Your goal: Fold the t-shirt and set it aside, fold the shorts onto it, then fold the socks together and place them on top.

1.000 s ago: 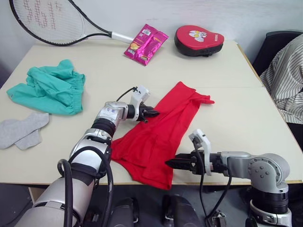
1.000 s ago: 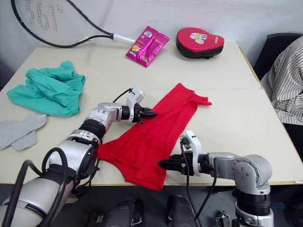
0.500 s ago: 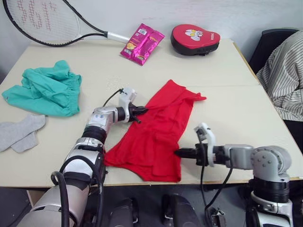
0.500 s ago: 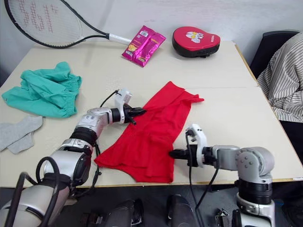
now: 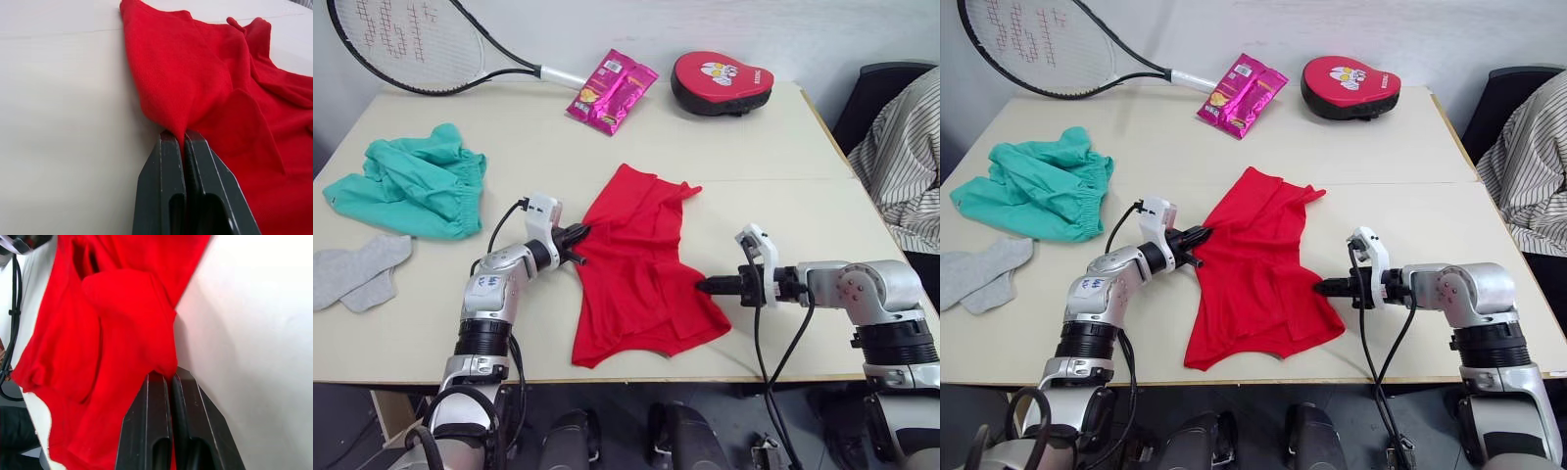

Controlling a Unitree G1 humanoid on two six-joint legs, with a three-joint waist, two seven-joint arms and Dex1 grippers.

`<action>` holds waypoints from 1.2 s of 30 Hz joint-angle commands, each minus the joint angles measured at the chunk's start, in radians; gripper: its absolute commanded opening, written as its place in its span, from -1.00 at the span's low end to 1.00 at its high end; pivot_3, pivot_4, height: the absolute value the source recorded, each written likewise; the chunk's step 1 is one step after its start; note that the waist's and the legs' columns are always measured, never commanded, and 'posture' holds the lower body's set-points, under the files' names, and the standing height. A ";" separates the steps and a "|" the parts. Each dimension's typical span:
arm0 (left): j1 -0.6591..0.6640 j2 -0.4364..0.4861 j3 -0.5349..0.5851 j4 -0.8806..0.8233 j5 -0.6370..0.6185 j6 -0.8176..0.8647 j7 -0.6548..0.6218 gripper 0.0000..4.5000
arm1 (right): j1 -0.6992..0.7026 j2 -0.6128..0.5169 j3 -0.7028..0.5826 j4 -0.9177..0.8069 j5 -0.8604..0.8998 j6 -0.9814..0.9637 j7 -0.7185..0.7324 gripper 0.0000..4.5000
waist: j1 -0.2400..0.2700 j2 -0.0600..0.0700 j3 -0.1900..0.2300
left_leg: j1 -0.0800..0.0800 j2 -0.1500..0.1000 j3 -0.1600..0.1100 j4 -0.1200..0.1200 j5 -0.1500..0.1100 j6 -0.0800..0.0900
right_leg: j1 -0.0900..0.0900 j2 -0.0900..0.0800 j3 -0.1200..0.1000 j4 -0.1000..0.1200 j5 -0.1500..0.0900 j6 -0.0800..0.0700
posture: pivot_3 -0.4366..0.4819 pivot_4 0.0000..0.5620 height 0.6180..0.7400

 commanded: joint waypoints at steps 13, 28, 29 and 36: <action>0.338 0.555 -0.129 -0.267 0.127 -0.341 -0.390 0.52 | 0.329 -0.265 -0.067 -0.200 -0.286 -0.848 0.359 0.52 | 0.002 0.000 0.000 | 0.001 0.000 0.000 -0.002 -0.002 -0.001 | 0.000 0.000 0.000 -0.004 0.000 0.000 | -0.05 -0.47 1.00; 0.222 0.491 -0.256 0.086 0.211 -1.369 -0.606 0.97 | 0.117 -0.122 0.116 0.548 -0.721 -2.354 0.432 1.00 | -0.004 0.004 0.001 | 0.007 0.001 0.004 0.000 -0.001 -0.001 | 0.005 0.001 0.001 -0.003 0.001 0.000 | -0.05 -0.47 1.00; 0.206 0.482 -0.267 0.106 0.224 -1.395 -0.597 0.97 | 0.097 -0.110 0.124 0.579 -0.731 -2.381 0.416 1.00 | -0.005 0.004 0.001 | 0.010 0.002 0.003 -0.001 -0.001 -0.001 | 0.008 0.001 0.001 -0.004 0.001 0.000 | -0.05 -0.47 1.00; 0.127 0.428 -0.351 0.212 0.310 -1.567 -0.536 0.97 | -0.018 -0.048 0.235 0.722 -0.794 -2.546 0.365 1.00 | -0.009 0.004 0.001 | 0.022 0.003 0.002 -0.003 -0.003 -0.002 | 0.020 0.001 0.001 -0.006 0.001 -0.001 | -0.05 -0.47 1.00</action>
